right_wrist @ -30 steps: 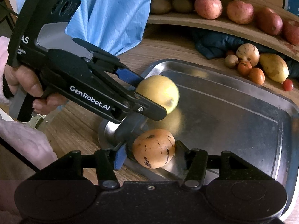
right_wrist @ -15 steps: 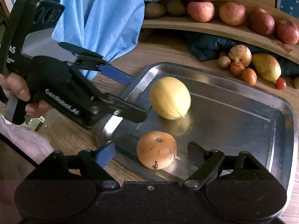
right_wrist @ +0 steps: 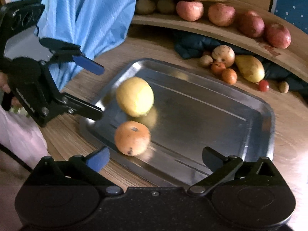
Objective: Organize fruits
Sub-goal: 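Open the left tool to drop the lemon on the tray while the right tool releases the pepino, then move both open tools back to the fruits under the shelf, then close the left tool on a small brown round fruit while the right tool grasps an orange, then carry the brown fruit in the left tool while the right tool carries the orange over the tray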
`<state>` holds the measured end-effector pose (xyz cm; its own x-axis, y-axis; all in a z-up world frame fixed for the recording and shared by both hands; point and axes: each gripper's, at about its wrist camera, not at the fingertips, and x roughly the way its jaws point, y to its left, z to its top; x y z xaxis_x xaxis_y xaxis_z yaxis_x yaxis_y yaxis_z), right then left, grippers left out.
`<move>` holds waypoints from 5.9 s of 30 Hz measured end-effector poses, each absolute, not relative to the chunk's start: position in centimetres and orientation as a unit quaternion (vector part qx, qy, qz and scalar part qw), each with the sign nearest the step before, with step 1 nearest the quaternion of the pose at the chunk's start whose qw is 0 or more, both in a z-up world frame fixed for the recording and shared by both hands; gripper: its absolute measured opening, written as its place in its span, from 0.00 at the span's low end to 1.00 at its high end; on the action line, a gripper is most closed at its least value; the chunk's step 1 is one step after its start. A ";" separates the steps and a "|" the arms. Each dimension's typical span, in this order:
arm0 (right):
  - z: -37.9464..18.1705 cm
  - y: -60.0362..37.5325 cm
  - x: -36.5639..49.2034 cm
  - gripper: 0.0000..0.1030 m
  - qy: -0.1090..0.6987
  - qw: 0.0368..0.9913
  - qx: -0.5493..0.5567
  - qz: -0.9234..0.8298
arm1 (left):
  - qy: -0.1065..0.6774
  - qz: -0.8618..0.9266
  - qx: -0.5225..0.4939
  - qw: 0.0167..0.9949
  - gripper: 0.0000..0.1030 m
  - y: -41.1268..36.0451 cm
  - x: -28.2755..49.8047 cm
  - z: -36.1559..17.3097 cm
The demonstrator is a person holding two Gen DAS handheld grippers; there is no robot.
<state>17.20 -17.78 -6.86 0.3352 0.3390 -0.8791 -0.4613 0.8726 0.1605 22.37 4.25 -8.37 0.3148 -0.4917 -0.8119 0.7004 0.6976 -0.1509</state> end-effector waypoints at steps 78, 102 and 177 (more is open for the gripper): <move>-11.1 -24.3 33.6 0.93 0.509 0.854 -0.001 0.107 | 0.531 -0.145 -0.005 0.835 0.95 -6.3 39.2 -11.7; -11.9 -23.3 34.1 0.61 0.512 0.848 0.014 0.135 | 0.540 -0.182 -0.041 0.821 0.61 -6.6 40.1 -13.2; -6.5 -21.5 26.8 0.33 0.452 0.885 0.013 0.106 | 0.482 -0.256 -0.009 0.838 0.25 -4.4 33.3 -8.0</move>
<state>26.79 -21.46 -6.53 0.5683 0.1988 -0.7984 -0.1750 0.9774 0.1188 33.26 -4.37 -7.96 0.4038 -0.4380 -0.8032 0.4200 0.8687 -0.2626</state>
